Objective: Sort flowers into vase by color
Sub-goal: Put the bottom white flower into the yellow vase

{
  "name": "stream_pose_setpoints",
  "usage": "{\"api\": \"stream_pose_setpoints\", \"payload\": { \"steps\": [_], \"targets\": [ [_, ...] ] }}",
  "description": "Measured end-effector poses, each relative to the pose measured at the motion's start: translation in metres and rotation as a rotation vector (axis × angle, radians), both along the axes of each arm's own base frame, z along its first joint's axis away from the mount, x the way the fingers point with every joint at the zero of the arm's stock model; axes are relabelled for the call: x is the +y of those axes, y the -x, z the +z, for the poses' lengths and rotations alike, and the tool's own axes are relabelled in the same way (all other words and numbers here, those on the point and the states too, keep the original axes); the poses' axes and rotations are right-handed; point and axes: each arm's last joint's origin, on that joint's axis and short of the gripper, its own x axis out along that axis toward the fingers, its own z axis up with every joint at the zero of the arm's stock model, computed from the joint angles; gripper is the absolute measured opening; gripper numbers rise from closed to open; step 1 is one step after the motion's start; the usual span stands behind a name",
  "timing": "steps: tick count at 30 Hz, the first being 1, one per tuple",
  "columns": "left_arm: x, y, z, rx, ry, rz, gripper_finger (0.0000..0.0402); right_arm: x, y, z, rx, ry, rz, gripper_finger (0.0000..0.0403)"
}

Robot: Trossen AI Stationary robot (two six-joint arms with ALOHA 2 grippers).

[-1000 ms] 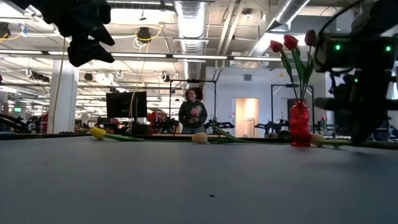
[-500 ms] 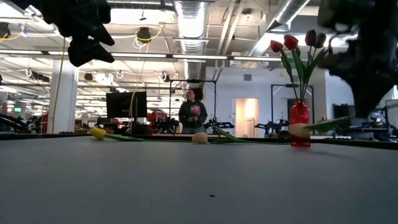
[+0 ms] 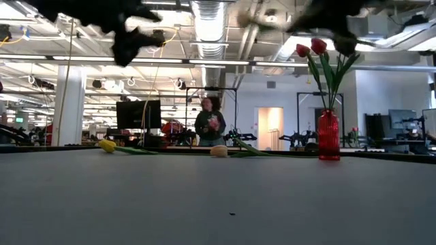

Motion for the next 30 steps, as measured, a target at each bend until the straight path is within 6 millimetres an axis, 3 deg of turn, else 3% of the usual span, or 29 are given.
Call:
{"api": "stream_pose_setpoints", "payload": {
  "steps": [8,15,30],
  "targets": [
    [0.002,-0.036,0.017,-0.371,-0.025,0.004,0.0196,-0.008,-0.045,0.017,-0.343,0.171,0.092,0.0021],
    [0.003,-0.055,0.004,-0.388,0.086,0.013,0.0196,-0.023,-0.079,0.005,-0.531,0.163,0.183,0.0022],
    [0.002,-0.06,0.003,-0.42,0.03,-0.001,0.0196,-0.029,-0.131,-0.011,-0.494,0.156,0.262,0.0022]
  ]
}}
